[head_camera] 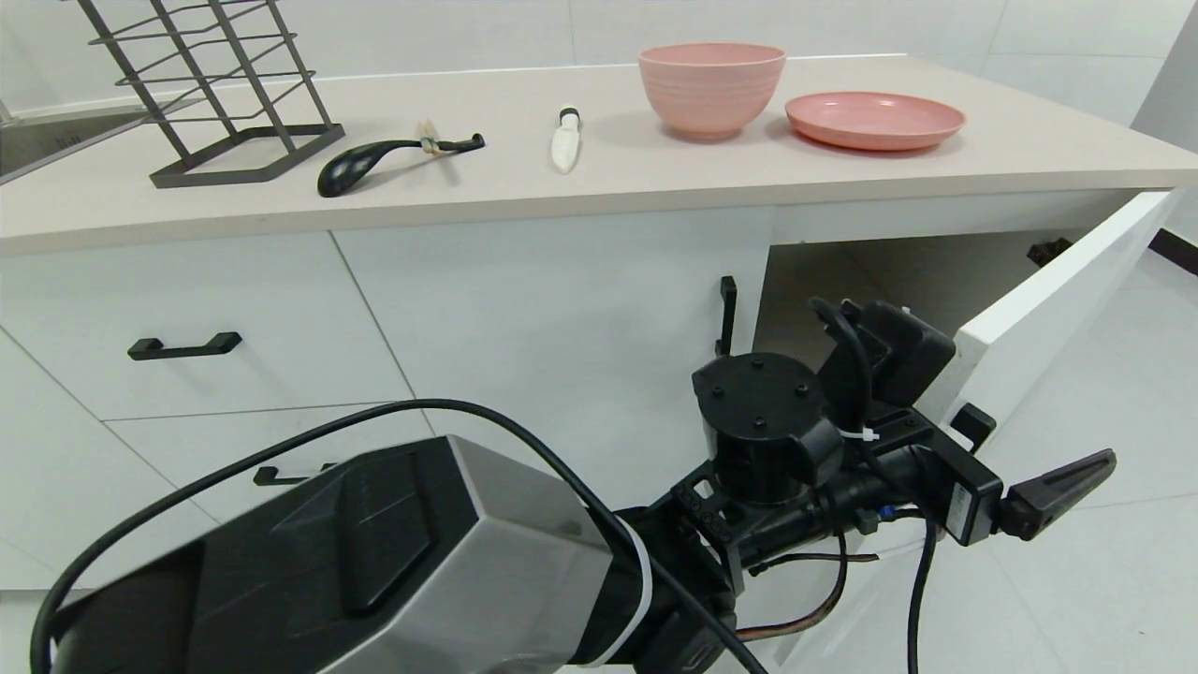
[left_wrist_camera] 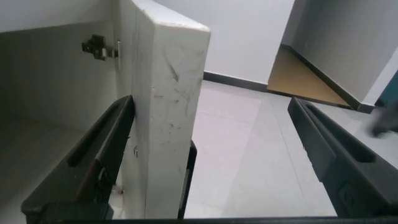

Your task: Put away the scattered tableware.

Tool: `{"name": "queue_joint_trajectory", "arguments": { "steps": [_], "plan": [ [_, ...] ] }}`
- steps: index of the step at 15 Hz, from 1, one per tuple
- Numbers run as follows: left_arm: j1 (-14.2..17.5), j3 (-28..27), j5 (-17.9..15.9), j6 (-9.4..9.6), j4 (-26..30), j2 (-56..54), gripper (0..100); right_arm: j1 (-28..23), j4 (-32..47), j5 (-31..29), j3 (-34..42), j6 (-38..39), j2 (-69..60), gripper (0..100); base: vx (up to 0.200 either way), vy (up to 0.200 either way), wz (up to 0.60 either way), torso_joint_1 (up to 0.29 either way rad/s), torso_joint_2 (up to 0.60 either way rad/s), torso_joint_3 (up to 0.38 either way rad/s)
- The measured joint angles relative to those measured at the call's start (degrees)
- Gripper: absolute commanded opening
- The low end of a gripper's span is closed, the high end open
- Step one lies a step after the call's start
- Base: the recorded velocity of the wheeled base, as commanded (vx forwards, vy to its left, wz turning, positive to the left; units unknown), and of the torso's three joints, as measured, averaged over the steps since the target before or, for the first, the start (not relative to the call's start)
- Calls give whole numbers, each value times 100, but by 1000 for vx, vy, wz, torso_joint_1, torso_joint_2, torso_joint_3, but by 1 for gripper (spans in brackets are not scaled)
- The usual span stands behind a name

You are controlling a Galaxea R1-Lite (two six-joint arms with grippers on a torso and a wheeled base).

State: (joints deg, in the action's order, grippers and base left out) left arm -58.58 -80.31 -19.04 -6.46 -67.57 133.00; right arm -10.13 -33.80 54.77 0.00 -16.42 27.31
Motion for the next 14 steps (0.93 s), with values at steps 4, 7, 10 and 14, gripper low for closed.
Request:
{"name": "queue_joint_trajectory", "arguments": {
  "steps": [4, 7, 10, 14],
  "plan": [
    [-35, 40, 66, -10, -6, 24, 100, 18, 980, -179, 0, -33, -1729, 100, 0, 0, 0, 0, 0, 0],
    [-106, 29, 77, -29, -39, 148, 100, 22, 222, -523, 0, -27, -2066, 100, 0, 0, 0, 0, 0, 0],
    [-349, 7, 76, -265, -96, 241, 100, 22, 94, -613, 0, 2, -2172, 100, 0, 0, 0, 0, 0, 0],
    [-556, -12, 95, -286, -121, 391, 100, 21, -2, -625, 0, 6, -2208, 100, 0, 0, 0, 0, 0, 0]
  ]
}}
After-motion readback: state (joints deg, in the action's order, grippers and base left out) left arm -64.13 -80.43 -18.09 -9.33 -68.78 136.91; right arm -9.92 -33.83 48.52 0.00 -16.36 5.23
